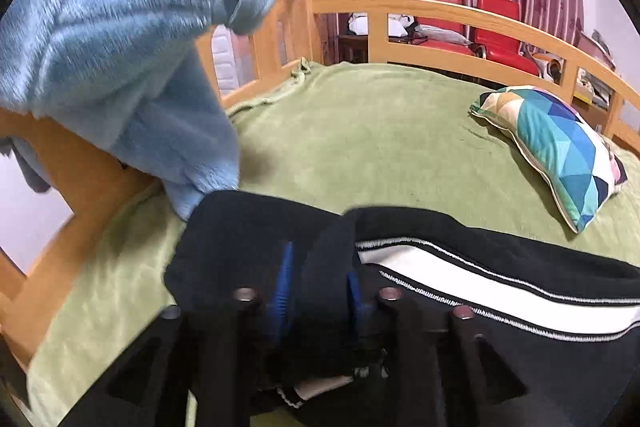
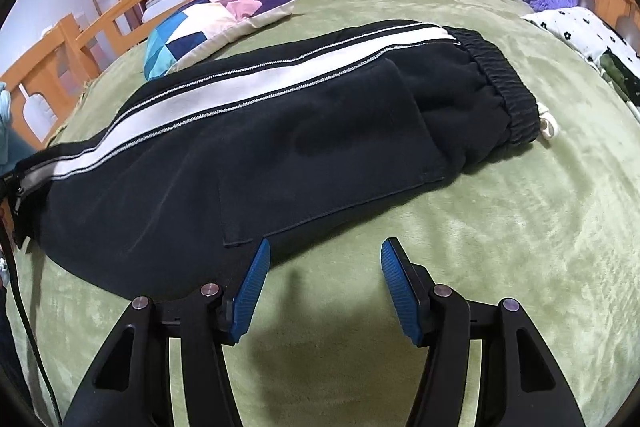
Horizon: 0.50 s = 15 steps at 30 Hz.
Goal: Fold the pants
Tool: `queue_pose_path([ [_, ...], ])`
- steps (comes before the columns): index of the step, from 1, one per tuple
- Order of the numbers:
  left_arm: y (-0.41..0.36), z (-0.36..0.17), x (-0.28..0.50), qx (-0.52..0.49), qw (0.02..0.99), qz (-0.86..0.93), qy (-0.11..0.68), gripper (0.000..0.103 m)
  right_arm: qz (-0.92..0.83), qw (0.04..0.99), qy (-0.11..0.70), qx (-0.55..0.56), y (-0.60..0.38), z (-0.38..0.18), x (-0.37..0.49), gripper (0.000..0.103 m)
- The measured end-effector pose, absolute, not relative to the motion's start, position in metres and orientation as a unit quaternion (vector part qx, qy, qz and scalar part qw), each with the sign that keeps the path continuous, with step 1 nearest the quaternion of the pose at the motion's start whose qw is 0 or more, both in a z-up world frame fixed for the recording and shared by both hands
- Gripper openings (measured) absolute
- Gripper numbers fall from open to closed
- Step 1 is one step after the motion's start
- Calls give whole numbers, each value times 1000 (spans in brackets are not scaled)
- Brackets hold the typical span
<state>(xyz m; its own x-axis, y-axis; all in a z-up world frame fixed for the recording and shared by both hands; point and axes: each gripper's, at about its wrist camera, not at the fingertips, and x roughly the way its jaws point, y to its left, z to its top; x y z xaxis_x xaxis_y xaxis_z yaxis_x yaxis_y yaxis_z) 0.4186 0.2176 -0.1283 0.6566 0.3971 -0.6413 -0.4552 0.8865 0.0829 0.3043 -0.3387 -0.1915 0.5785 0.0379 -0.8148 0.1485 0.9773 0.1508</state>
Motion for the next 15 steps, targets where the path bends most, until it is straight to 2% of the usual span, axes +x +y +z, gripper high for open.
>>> queue_pose_path([
  [1, 214, -127, 415, -35, 910, 236, 339, 50, -29, 882, 458, 106, -338, -191, 305, 58],
  [2, 210, -125, 408, -28, 911, 237, 336, 63, -26, 882, 457, 110, -338, -191, 306, 58],
  [3, 205, -125, 400, -24, 914, 228, 334, 65, -24, 882, 457, 113, -337, -190, 306, 58],
  [7, 190, -131, 375, -34, 914, 183, 360, 67, -22, 884, 453, 114, -331, -188, 307, 58],
  [15, 161, -179, 322, -123, 884, 103, 439, 68, -26, 878, 461, 127, -330, -195, 312, 58],
])
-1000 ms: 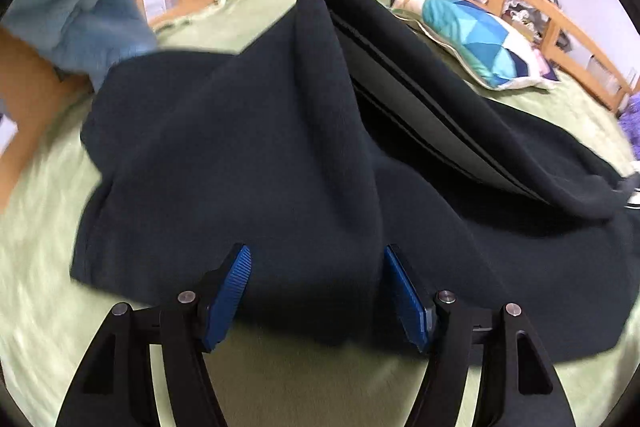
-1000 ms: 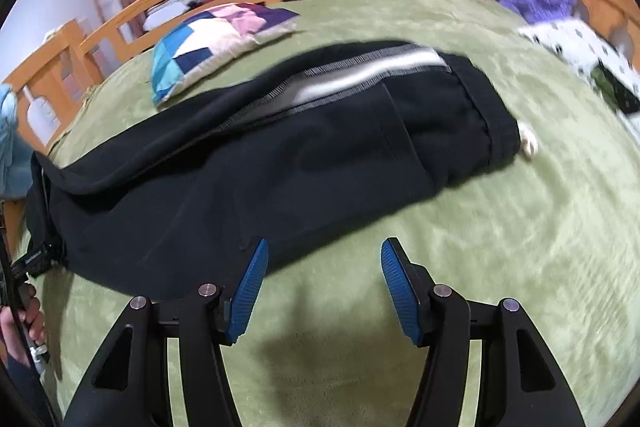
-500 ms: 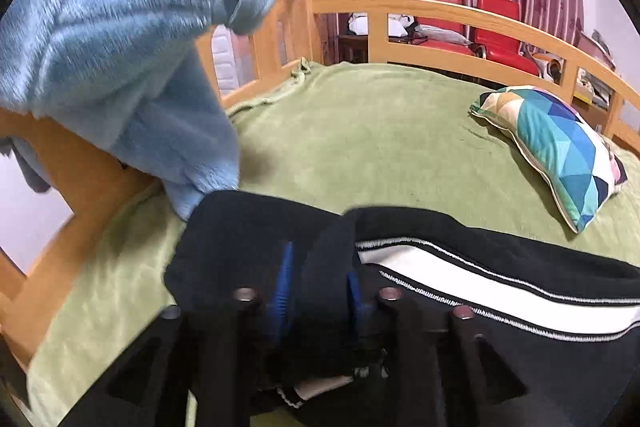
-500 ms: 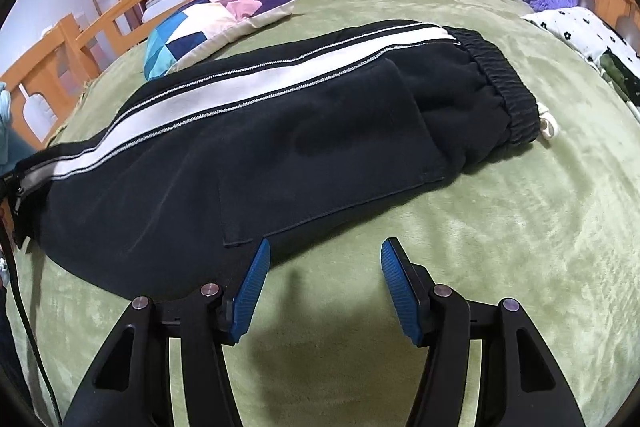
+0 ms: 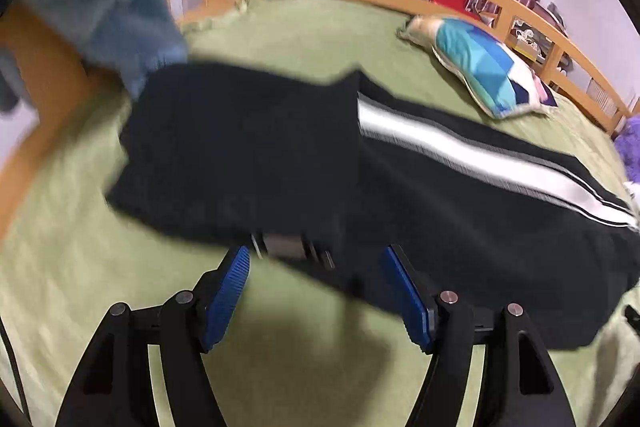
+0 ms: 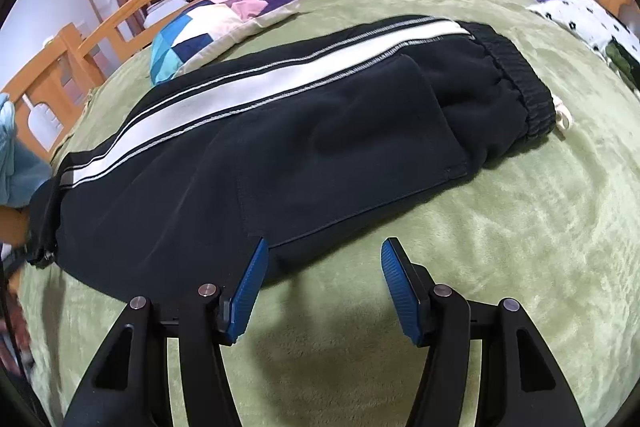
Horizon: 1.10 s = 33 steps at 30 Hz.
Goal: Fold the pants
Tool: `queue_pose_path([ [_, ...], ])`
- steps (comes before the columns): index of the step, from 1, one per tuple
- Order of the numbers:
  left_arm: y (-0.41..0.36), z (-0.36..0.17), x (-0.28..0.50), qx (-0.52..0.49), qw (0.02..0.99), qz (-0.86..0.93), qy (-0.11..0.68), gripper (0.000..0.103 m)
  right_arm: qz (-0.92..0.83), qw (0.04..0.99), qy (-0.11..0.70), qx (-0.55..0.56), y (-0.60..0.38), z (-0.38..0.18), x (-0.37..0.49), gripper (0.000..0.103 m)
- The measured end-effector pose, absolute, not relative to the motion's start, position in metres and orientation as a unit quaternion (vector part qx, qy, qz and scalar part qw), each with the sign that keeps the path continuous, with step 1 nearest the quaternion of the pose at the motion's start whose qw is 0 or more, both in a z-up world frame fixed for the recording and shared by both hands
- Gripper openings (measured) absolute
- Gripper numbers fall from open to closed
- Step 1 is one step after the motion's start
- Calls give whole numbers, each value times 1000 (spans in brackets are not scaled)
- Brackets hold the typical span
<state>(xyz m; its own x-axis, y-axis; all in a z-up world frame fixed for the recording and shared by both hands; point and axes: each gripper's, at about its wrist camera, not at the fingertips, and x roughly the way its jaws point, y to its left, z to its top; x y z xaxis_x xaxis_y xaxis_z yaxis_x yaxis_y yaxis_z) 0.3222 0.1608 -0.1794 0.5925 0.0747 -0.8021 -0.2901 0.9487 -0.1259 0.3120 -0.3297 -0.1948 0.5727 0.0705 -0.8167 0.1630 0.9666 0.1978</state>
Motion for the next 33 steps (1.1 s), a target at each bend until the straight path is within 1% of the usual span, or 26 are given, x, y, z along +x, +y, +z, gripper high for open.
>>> queue_pose_path([
  [3, 150, -200, 311, -161, 869, 68, 463, 68, -30, 872, 468, 143, -336, -202, 316, 58],
  [8, 137, -226, 314, -189, 859, 53, 473, 68, -32, 866, 468, 173, -344, -219, 330, 59],
  [11, 139, -230, 327, -206, 865, 58, 453, 69, -34, 865, 459, 200, -352, -229, 342, 64],
  [16, 140, -233, 359, -223, 869, 62, 438, 71, -42, 864, 441, 240, -367, -244, 371, 65],
  [18, 140, -235, 372, -234, 867, 67, 435, 75, -50, 866, 432, 247, -368, -245, 383, 68],
  [19, 139, -235, 377, -238, 868, 69, 431, 76, -55, 866, 430, 249, -368, -246, 391, 68],
  [20, 138, -235, 385, -241, 869, 75, 426, 76, -62, 867, 425, 250, -367, -247, 398, 71],
  [22, 136, -236, 397, -245, 869, 86, 420, 76, -80, 868, 418, 257, -365, -246, 411, 71],
  [23, 136, -236, 400, -250, 869, 91, 418, 76, -89, 867, 417, 259, -364, -246, 417, 69],
  [24, 136, -236, 403, -259, 866, 98, 416, 72, -99, 866, 417, 257, -362, -246, 423, 66],
  [25, 135, -235, 406, -263, 864, 102, 417, 62, -107, 867, 417, 252, -361, -245, 426, 47],
  [26, 136, -234, 407, -260, 863, 110, 419, 31, -114, 868, 417, 246, -362, -244, 427, 26],
  [27, 138, -234, 406, -259, 862, 108, 423, 15, -107, 869, 414, 248, -363, -243, 427, 23],
  [28, 140, -235, 405, -264, 860, 97, 426, 13, -103, 871, 410, 251, -365, -242, 424, 19],
  [29, 143, -234, 400, -273, 859, 90, 424, 11, -102, 872, 405, 256, -367, -240, 418, 17],
  [33, 137, -220, 364, -258, 868, 82, 417, 10, -104, 879, 397, 243, -366, -224, 384, 13],
])
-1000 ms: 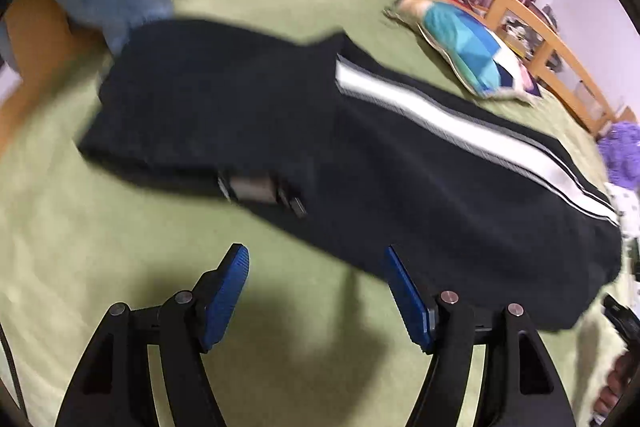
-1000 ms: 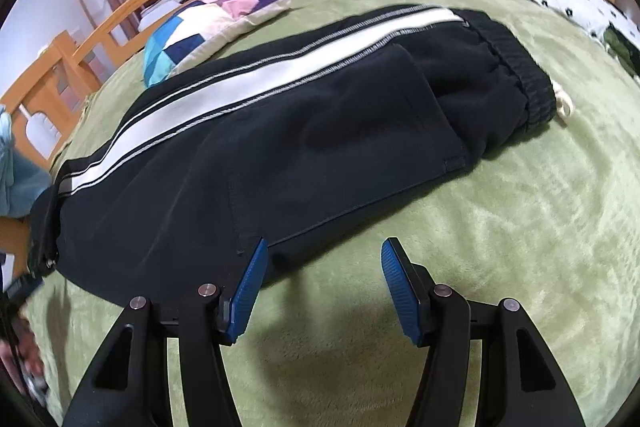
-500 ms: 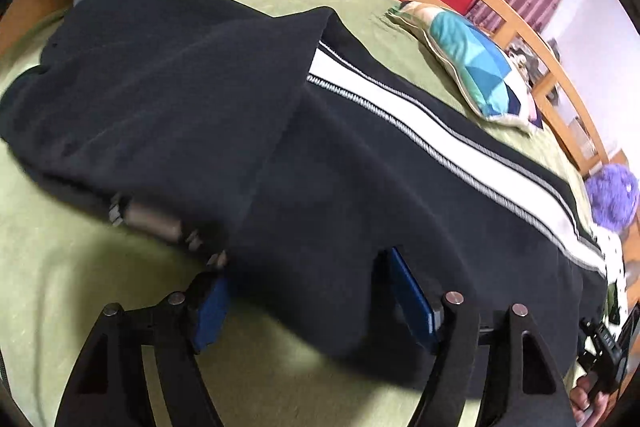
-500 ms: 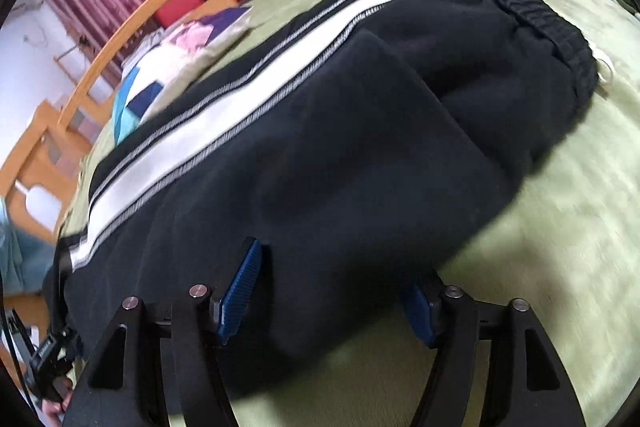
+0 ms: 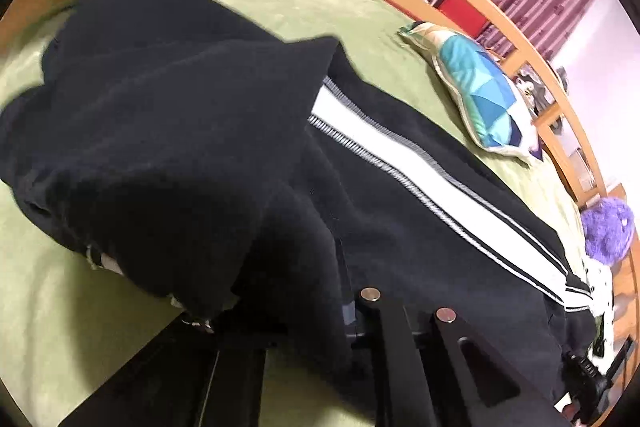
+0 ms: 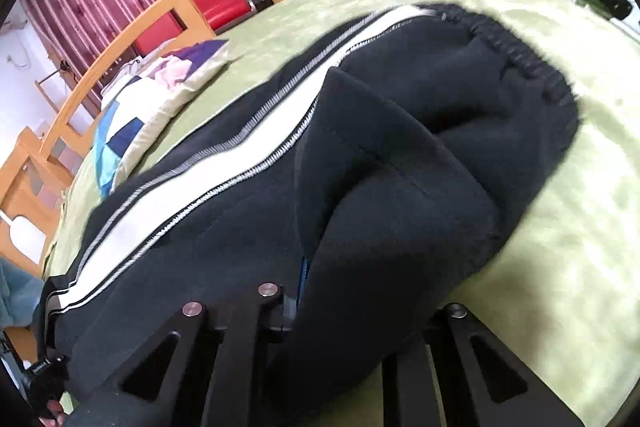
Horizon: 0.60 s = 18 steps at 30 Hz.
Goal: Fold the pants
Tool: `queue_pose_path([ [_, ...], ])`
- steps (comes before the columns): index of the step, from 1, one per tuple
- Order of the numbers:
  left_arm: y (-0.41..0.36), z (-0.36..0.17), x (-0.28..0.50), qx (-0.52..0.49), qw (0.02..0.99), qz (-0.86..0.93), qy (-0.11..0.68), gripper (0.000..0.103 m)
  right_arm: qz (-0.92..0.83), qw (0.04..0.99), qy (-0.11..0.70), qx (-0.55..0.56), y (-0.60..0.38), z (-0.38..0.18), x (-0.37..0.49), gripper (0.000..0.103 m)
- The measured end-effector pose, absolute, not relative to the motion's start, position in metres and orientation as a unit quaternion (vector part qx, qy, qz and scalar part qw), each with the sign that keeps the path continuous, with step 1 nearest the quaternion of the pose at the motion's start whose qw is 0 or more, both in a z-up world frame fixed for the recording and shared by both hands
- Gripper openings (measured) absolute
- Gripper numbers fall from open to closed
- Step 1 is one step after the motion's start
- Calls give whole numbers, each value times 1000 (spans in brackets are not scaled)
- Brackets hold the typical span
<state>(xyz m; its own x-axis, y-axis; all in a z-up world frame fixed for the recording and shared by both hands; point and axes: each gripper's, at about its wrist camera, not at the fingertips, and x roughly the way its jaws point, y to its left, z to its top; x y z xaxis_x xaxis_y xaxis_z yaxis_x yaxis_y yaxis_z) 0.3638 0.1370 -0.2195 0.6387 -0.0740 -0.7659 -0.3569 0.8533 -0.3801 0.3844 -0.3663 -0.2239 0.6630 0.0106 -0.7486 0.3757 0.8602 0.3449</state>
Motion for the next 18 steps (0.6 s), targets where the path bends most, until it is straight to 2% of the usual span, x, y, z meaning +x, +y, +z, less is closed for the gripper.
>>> queue_pose_path([
  [6, 118, -211, 277, -234, 865, 61, 439, 10, -110, 876, 405, 238, -383, -203, 301, 12],
  [15, 77, -204, 127, -222, 855, 7, 468, 10, -126, 874, 411, 225, -429, -182, 121, 13],
  [18, 72, -206, 102, -212, 854, -10, 475, 13, -129, 868, 422, 229, -440, -187, 80, 17],
])
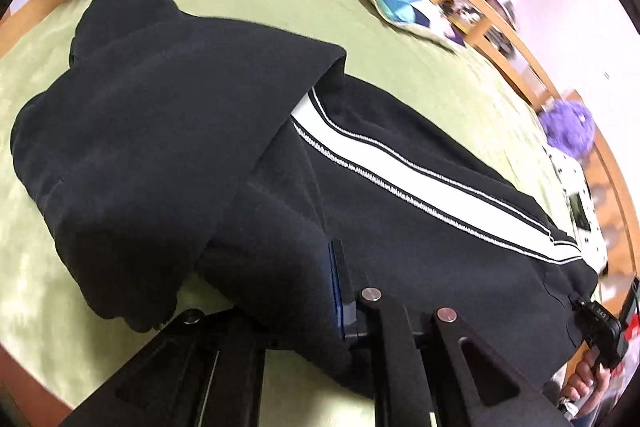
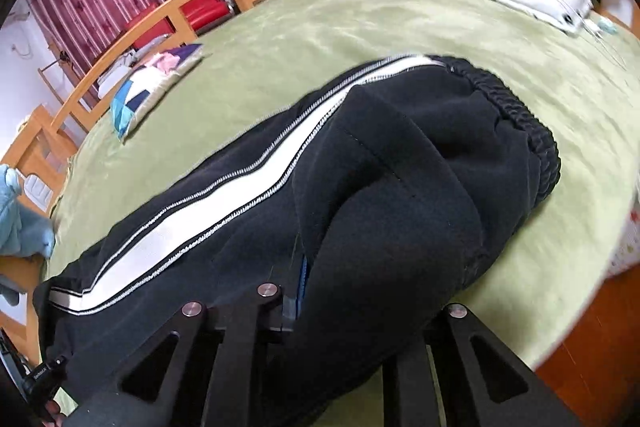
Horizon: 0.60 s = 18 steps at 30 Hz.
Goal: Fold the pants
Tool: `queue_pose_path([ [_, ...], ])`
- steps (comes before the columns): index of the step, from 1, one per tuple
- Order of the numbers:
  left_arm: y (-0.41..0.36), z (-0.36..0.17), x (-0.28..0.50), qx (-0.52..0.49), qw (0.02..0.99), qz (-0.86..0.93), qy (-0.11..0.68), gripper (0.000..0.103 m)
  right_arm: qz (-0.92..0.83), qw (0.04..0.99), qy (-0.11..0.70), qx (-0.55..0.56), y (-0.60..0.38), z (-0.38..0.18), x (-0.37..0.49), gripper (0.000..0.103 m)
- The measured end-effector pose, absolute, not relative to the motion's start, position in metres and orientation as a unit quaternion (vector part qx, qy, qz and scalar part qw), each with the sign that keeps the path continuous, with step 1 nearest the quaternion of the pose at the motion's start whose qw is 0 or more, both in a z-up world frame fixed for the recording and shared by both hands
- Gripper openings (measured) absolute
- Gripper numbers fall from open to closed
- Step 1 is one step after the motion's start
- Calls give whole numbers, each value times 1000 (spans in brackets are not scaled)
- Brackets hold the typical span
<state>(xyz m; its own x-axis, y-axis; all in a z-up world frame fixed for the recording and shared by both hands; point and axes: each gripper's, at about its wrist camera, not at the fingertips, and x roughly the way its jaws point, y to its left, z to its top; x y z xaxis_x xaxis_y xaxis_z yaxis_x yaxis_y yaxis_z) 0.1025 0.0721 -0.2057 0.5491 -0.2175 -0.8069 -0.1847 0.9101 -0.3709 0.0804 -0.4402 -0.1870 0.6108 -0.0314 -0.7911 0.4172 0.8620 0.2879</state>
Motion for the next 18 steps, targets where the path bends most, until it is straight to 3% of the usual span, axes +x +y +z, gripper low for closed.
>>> queue_pose_path([
  [1, 72, -207, 98, -210, 853, -10, 477, 14, -127, 863, 431, 231, -442, -191, 72, 23],
  [4, 80, -206, 88, -216, 842, -15, 494, 20, -114, 853, 451, 238, -442, -199, 48, 29],
  [8, 87, -192, 68, -197, 853, -25, 483, 31, -139, 871, 438, 173, -422, -182, 18, 42],
  [14, 108, -172, 30, -194, 871, -42, 449, 41, -146, 899, 389, 137, -395, -136, -17, 49],
  [16, 121, -159, 19, -183, 884, -38, 429, 49, -139, 908, 372, 132, -386, -121, -21, 50],
  [18, 129, -151, 17, -165, 892, -31, 419, 63, -134, 913, 363, 126, -377, -111, -16, 50],
])
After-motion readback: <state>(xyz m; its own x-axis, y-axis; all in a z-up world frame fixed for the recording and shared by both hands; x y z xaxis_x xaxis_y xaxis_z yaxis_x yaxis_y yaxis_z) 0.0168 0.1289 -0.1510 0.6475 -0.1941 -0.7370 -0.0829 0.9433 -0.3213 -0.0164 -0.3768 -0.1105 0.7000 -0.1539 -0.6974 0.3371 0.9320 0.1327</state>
